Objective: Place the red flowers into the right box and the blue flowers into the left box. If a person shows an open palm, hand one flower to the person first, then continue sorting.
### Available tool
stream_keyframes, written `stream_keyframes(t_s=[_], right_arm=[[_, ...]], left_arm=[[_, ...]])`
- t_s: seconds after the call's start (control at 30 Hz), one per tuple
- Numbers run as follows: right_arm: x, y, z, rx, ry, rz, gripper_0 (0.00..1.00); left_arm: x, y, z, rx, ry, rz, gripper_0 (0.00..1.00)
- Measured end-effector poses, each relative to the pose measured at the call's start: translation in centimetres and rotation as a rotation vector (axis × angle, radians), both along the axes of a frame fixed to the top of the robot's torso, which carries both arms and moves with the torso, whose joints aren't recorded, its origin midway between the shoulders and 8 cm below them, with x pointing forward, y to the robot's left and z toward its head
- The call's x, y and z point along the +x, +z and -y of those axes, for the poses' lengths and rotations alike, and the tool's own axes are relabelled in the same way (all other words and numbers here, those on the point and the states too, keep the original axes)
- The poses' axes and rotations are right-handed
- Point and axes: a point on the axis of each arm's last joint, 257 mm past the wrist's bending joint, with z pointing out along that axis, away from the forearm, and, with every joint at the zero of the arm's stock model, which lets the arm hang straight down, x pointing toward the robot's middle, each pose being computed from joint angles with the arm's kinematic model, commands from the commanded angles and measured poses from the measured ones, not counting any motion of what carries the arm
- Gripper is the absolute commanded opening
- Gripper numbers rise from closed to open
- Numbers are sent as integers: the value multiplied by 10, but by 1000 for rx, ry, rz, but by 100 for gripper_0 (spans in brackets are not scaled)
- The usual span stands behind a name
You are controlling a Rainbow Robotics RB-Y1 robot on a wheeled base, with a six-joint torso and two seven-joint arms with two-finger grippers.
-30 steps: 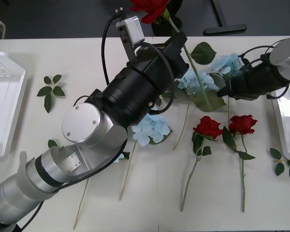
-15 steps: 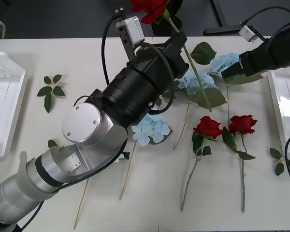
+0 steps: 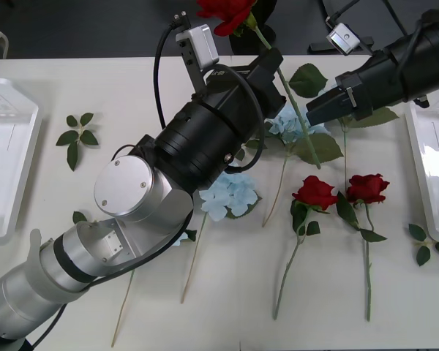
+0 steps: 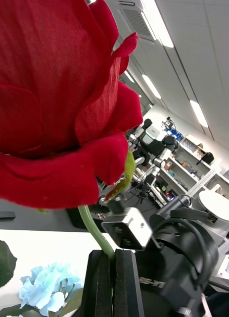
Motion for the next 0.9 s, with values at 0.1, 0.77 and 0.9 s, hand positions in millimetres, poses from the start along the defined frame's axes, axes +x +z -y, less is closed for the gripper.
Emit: stream_keyframes(t_s=[0.1,0.77,0.9], right_arm=[[-12,11,-8,59,32,-9,100],[-65,0,-30,121,147,-7,76],[-62,-6,-27,98,136,-1,23]], left_arm=[[0,0,0,0,0,0,0],[0,0,0,0,0,0,0],[0,0,0,0,0,0,0]])
